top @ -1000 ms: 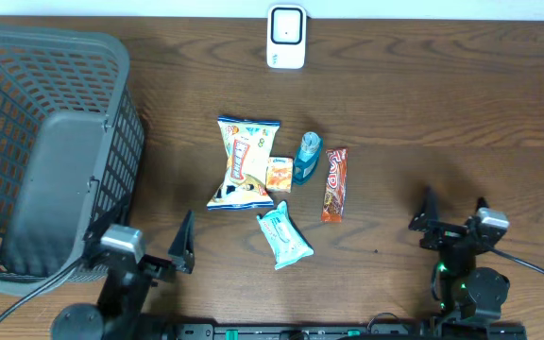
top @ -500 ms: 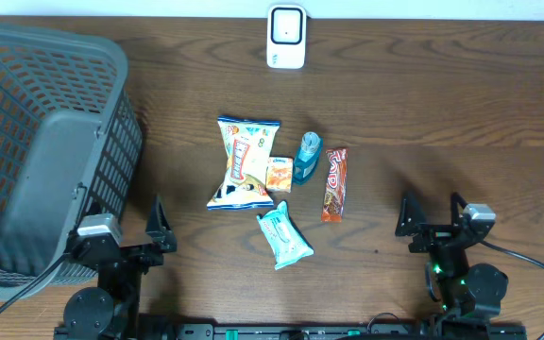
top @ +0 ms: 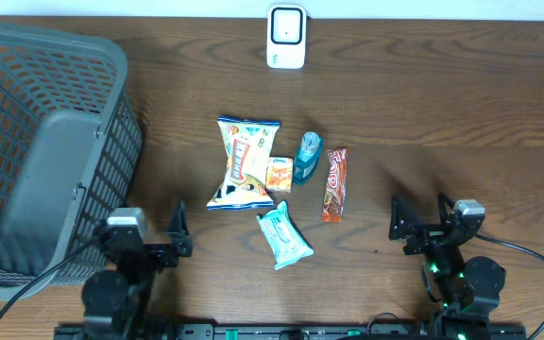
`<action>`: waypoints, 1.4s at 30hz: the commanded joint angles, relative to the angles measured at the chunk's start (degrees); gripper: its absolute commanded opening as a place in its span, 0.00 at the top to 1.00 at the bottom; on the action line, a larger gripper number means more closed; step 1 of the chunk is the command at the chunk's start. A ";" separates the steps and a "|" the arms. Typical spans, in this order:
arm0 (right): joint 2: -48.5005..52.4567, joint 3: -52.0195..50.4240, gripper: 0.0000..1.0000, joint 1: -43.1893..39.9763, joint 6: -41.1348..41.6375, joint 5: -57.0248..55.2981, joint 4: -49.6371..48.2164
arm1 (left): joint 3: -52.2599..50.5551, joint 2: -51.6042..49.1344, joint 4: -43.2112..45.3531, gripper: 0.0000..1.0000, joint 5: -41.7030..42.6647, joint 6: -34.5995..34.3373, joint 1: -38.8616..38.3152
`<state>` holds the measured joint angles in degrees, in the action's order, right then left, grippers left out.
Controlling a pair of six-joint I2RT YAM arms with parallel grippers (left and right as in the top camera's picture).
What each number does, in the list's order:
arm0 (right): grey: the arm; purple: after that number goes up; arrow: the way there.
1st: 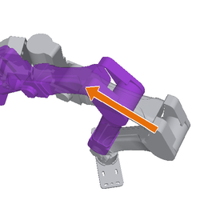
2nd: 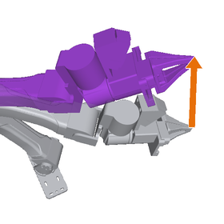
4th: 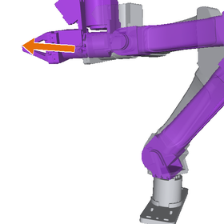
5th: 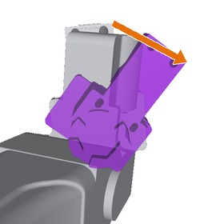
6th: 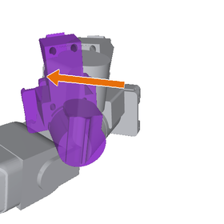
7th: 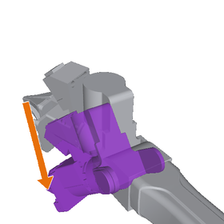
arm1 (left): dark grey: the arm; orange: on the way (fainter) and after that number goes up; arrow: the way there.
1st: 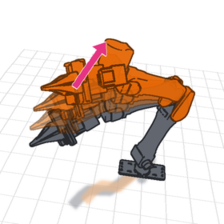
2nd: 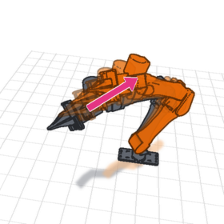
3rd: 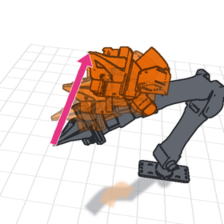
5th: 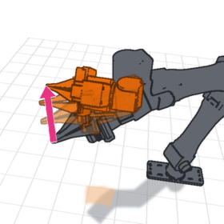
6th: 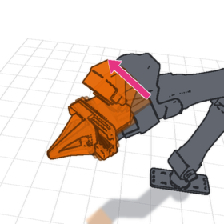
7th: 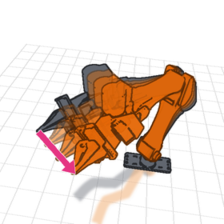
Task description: Scan the item barcode
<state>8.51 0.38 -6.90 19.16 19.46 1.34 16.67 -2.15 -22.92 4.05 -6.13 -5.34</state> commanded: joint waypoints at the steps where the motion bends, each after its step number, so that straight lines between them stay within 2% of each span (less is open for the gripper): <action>1: 0.00 -0.07 0.01 -0.15 2.62 3.78 -0.52 | -2.23 -0.11 1.60 0.02 4.76 0.28 0.24; 11: 0.00 -0.07 0.01 -0.15 9.18 5.33 -0.96 | -6.86 -0.11 3.78 0.02 4.28 -0.66 0.24; 21: 0.00 -0.07 0.01 -0.15 9.53 5.60 -0.52 | -16.46 -0.11 19.96 0.02 4.20 -3.87 0.24; 25: 0.00 -0.07 0.01 -0.15 9.55 7.23 -2.03 | -16.44 -0.20 19.69 0.02 3.85 -3.89 0.26; 30: 0.00 -0.07 0.01 -0.15 9.49 14.47 -6.71 | -16.44 -0.33 19.61 0.02 3.85 -3.93 0.26; 32: 0.02 -0.02 0.07 -0.15 9.07 16.39 -8.04 | -16.44 -0.33 19.61 0.02 3.89 -4.11 0.24; 35: 0.02 1.01 0.09 -0.15 9.05 18.91 -7.76 | -16.44 -0.33 19.63 0.02 3.89 -4.07 0.24; 39: 0.09 4.85 0.06 -0.13 8.59 19.82 -4.39 | -16.44 -0.33 19.63 0.02 3.89 -4.07 0.24; 42: 1.53 10.43 0.01 -0.13 5.42 18.64 2.47 | -16.44 -0.33 19.63 0.02 3.89 -4.07 0.24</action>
<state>9.04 5.39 -6.90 27.35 37.54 1.63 1.85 -2.52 -2.50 7.57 -9.26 -5.34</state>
